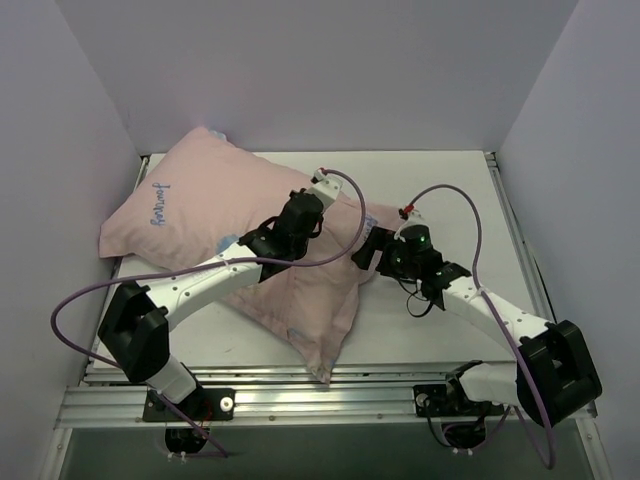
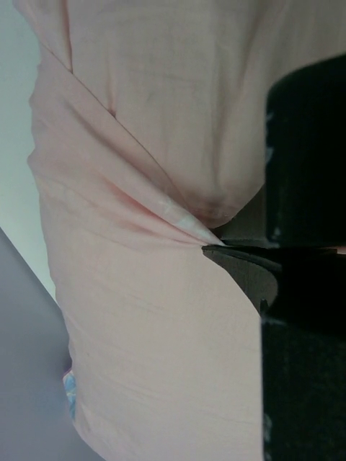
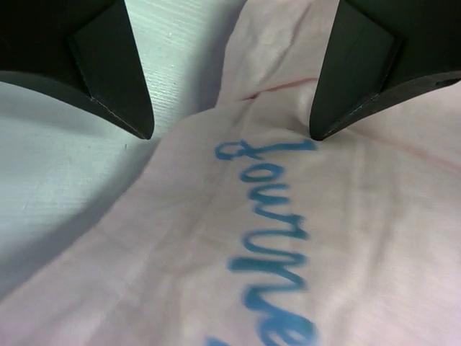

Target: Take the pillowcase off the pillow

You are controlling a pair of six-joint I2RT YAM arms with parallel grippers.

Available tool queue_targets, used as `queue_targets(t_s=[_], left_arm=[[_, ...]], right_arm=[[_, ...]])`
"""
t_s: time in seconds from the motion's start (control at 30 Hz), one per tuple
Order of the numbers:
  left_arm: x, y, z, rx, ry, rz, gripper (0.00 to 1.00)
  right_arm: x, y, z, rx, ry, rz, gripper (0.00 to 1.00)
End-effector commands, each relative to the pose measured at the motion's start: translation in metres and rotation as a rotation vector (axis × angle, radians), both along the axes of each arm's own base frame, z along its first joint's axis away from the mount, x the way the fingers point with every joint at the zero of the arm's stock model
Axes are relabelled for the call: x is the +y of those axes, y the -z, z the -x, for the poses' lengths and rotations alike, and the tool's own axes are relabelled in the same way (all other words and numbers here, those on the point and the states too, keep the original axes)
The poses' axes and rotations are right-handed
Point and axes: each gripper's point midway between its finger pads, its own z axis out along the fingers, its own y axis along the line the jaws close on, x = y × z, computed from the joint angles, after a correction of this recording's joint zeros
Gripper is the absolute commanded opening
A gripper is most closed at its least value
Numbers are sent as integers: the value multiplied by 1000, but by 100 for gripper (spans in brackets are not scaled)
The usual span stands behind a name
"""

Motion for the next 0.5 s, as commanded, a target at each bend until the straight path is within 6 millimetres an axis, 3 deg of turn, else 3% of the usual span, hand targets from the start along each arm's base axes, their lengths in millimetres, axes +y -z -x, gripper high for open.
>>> queue_targets(t_s=[0.0, 0.07, 0.23, 0.37, 0.4, 0.47], left_arm=[[6, -21, 6, 9, -10, 112, 2], [2, -19, 10, 31, 15, 147, 2], [4, -25, 19, 59, 16, 210, 2], [8, -26, 25, 93, -3, 277, 2], [10, -27, 27, 103, -12, 302, 2], [11, -26, 29, 114, -14, 327, 2]], right_arm=[[6, -55, -15, -124, 23, 71, 84], [17, -90, -26, -200, 29, 64, 84], [56, -122, -37, -277, -52, 2, 82], [81, -124, -47, -271, -97, -18, 80], [87, -113, -50, -247, -103, 1, 80], [100, -112, -53, -246, -114, 18, 78]])
